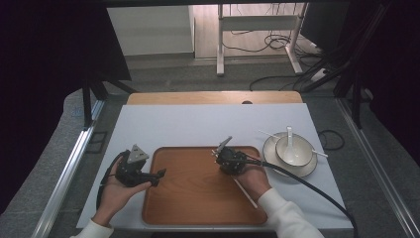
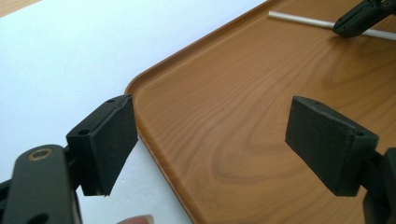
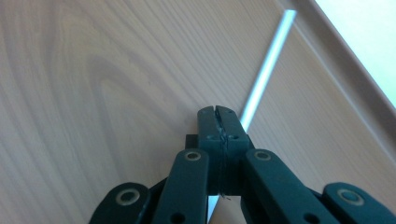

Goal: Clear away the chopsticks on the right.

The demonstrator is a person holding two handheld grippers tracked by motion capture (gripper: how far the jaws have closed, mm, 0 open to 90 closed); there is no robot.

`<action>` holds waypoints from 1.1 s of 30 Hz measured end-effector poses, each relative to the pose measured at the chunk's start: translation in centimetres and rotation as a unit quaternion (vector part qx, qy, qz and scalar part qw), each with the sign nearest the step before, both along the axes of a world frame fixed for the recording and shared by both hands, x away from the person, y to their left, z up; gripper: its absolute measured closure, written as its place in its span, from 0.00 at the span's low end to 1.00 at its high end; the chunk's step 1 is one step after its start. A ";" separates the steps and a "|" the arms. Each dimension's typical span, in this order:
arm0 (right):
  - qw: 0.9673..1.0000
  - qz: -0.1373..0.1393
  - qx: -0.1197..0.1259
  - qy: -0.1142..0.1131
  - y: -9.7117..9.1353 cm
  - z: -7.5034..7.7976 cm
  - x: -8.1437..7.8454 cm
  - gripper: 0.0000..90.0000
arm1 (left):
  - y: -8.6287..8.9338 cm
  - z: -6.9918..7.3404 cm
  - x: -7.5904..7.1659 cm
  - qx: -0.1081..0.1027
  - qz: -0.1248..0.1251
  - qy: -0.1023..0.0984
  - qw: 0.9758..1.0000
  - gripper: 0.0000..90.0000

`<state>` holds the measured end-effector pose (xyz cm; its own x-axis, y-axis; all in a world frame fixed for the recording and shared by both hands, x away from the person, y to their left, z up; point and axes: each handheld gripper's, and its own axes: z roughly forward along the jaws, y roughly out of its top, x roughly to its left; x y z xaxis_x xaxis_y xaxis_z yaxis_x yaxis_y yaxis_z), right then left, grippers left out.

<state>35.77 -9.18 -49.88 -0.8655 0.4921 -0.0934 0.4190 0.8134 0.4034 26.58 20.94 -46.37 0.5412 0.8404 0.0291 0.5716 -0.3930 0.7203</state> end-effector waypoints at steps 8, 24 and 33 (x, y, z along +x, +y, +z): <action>1.000 -0.016 -0.006 0.000 -2.2 0.4 -1.0 1.00 | 0.2 0.1 0.0 -0.002 0.004 -0.002 1.000 0.19; 0.998 -0.058 -0.021 -0.003 -4.8 0.4 -1.7 1.00 | 0.1 0.2 -0.1 -0.002 0.002 -0.004 1.000 0.19; 0.996 -0.078 -0.029 -0.011 -6.0 0.4 -1.6 1.00 | 0.2 0.2 -0.1 -0.002 0.003 -0.004 1.000 0.19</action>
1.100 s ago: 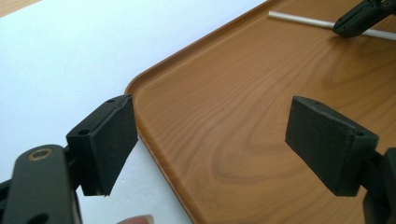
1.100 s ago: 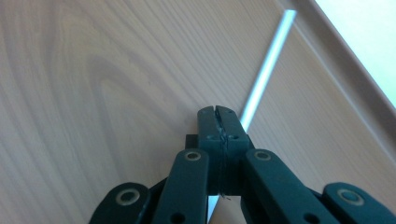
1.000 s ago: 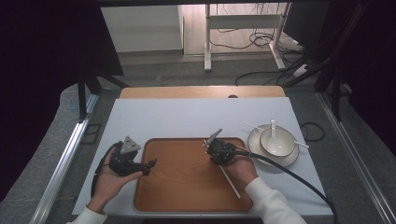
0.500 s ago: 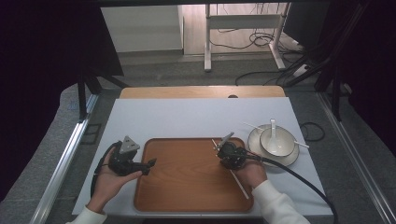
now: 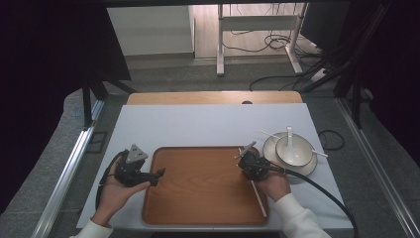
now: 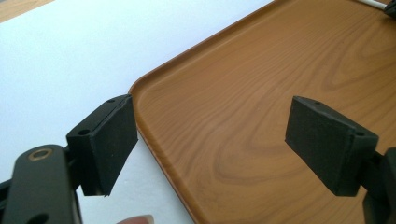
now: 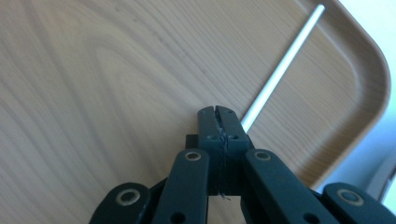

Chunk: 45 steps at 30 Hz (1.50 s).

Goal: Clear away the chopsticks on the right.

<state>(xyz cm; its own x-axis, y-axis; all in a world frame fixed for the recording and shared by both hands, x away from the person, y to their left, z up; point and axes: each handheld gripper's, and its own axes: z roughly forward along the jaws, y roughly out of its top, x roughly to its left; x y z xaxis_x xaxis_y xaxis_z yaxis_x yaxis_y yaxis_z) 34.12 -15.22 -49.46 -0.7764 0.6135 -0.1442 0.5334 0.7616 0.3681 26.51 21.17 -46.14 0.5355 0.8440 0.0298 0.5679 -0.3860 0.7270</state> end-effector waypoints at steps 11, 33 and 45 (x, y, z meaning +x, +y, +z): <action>1.000 -0.022 0.003 0.000 -1.8 0.2 0.0 1.00 | -0.1 0.0 0.0 0.001 -0.001 0.000 1.000 0.19; 0.990 0.024 0.113 -0.084 -6.1 6.7 -1.3 0.78 | 0.1 0.2 -0.1 0.000 -0.001 -0.003 1.000 0.19; 0.979 -0.017 0.166 -0.114 -11.4 9.2 -1.5 0.38 | 0.2 0.5 -0.1 -0.003 -0.001 -0.006 1.000 0.19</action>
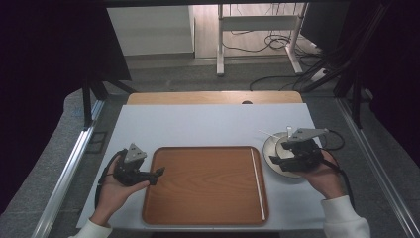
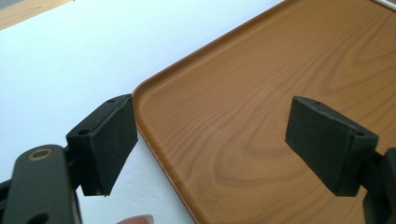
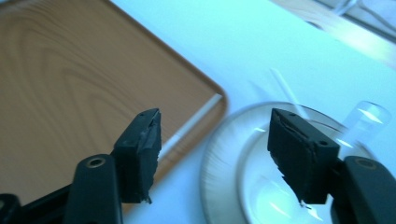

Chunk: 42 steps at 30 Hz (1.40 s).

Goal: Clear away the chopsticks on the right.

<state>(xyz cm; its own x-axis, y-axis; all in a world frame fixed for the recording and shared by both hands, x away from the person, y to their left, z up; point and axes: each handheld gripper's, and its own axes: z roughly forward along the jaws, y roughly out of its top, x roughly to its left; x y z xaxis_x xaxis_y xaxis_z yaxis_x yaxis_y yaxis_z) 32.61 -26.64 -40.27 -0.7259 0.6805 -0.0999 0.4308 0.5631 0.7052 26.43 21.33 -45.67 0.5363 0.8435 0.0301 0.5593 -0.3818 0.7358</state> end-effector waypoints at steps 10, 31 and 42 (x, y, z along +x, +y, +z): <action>0.999 -0.042 -0.013 0.010 -4.9 1.7 1.0 0.39 | 0.1 -0.2 0.1 0.000 0.000 0.003 1.000 0.19; 0.980 -0.081 -0.152 0.097 -10.5 -0.7 6.1 0.43 | 0.1 -0.3 0.1 0.001 -0.001 0.003 1.000 0.19; 0.966 -0.080 -0.205 0.139 -12.2 -3.8 8.3 0.51 | 0.0 -0.4 0.1 0.001 -0.006 -0.003 1.000 0.19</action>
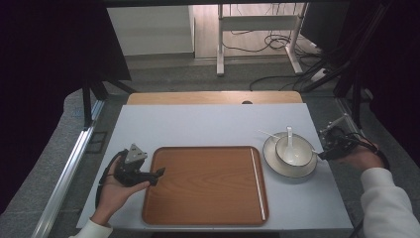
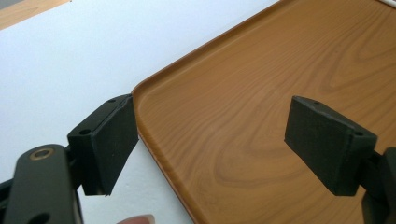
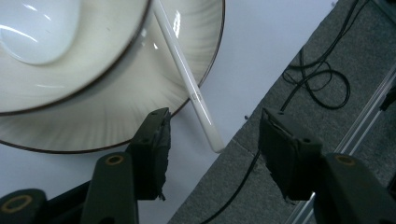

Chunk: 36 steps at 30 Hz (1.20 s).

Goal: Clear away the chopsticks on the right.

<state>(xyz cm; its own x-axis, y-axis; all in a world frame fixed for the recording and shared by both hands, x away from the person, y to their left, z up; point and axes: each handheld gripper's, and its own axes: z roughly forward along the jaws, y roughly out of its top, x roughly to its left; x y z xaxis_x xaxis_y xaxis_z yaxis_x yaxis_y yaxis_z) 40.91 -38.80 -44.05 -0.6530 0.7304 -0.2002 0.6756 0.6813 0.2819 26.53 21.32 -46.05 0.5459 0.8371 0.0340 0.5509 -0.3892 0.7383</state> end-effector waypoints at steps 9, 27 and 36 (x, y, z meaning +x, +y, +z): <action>0.999 0.017 -0.020 0.021 -0.4 -1.5 1.0 0.60 | 0.1 -0.2 0.0 -0.008 0.000 0.005 1.000 0.19; 0.994 0.085 -0.043 0.049 0.5 -2.1 1.8 0.91 | 0.5 -0.1 -0.1 -0.018 0.001 0.008 1.000 0.19; 0.996 0.074 -0.023 0.045 0.1 -2.2 1.4 0.93 | 0.5 -0.2 -0.1 -0.017 0.002 0.008 1.000 0.19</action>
